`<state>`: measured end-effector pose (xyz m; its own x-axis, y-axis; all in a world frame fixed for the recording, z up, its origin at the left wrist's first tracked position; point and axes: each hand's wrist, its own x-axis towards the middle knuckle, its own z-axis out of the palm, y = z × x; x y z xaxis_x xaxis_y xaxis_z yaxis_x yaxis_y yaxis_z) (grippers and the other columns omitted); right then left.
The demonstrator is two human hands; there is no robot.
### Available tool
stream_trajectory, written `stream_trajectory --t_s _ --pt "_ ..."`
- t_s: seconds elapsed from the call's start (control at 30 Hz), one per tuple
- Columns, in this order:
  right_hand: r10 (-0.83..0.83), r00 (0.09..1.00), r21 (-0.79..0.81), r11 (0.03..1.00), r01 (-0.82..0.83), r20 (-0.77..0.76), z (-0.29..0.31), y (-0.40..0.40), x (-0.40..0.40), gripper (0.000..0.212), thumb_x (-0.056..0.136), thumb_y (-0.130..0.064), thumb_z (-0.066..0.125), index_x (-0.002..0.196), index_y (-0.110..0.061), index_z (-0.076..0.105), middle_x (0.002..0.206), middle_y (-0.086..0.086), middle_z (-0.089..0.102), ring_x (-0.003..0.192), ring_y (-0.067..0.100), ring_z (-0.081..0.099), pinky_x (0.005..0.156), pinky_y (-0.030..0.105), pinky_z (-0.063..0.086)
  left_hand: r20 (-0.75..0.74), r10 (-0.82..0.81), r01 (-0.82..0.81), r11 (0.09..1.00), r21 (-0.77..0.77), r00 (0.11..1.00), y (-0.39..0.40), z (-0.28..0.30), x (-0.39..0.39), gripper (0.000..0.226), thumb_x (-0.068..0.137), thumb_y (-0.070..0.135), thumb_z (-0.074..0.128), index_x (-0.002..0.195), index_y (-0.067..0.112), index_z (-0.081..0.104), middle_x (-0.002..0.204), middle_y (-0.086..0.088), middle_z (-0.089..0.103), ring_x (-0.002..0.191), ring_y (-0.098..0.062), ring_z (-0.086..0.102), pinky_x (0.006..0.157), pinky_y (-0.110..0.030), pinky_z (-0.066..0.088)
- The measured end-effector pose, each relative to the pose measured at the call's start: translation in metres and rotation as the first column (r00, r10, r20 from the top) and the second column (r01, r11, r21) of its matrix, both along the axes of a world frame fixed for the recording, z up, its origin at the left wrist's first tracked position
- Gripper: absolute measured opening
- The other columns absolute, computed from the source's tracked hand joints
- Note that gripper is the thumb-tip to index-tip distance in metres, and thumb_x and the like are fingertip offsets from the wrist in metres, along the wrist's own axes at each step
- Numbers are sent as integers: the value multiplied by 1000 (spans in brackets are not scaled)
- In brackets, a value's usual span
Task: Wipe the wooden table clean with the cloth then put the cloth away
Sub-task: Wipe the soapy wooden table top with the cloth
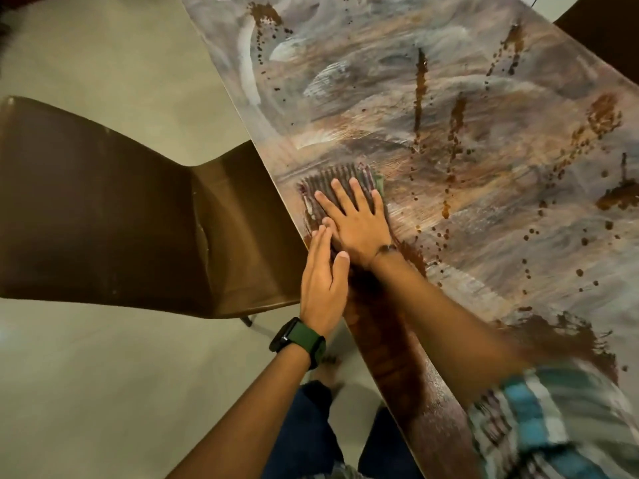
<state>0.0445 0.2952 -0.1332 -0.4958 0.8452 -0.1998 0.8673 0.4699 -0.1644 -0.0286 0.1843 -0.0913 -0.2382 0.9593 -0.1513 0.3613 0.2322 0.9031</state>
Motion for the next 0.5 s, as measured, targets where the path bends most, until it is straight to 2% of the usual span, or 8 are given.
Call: stream_trajectory --t_s 0.1,0.23,0.3,0.33,0.4,0.43,0.47,0.5 --pt "3 1000 73 997 -2 -15 0 -91 60 55 97 -46 9 150 -32 17 158 3 17 145 30 10 114 55 13 34 31 -30 999 -18 999 5 1 13 60 89 40 28 144 16 22 153 4 18 134 4 9 111 -15 8" --pt "-31 999 51 998 30 9 7 -172 119 53 97 -46 13 149 -35 21 156 0 22 145 28 16 110 54 19 48 54 -52 998 -26 997 5 -12 25 60 90 46 28 143 22 15 150 11 12 141 -3 5 118 -39 8" --pt "7 1000 60 998 -6 -28 5 -154 107 53 96 -45 18 148 -36 22 155 1 25 144 29 18 109 56 20 110 106 -111 993 43 988 4 8 34 63 86 50 27 141 24 12 149 10 11 142 -7 6 117 -42 14" --pt "52 998 62 997 -50 -40 1 -133 92 53 95 -46 22 147 -36 21 155 2 27 143 30 20 108 57 21 143 145 -159 983 95 979 4 15 37 62 88 47 24 141 18 10 150 5 11 141 -9 7 115 -36 21" --pt "153 988 83 985 -150 -32 -5 -77 47 56 92 -49 25 146 -33 23 153 4 31 141 33 24 107 60 23 8 269 -265 940 215 963 3 33 34 50 98 28 10 140 1 5 152 -10 4 139 -11 10 100 -12 35" --pt "189 982 93 978 -186 -23 -6 -45 19 57 92 -51 24 146 -33 23 155 4 27 142 34 22 109 60 21 92 305 -318 920 229 948 5 36 30 48 100 27 9 141 1 5 153 -14 4 140 -14 11 99 -12 36" --pt "200 980 73 977 -199 -19 -6 -13 -9 57 94 -51 23 148 -35 19 157 4 19 144 34 14 111 61 15 278 255 -321 919 230 926 6 28 25 54 99 39 18 142 9 8 154 -11 8 142 -15 13 107 -24 34" --pt "188 982 41 981 -187 -16 -5 14 -36 54 97 -50 23 149 -37 14 159 2 8 146 32 4 113 59 6 291 225 -304 916 263 930 7 15 18 60 93 46 30 143 18 14 155 -7 13 142 -15 15 112 -37 29"
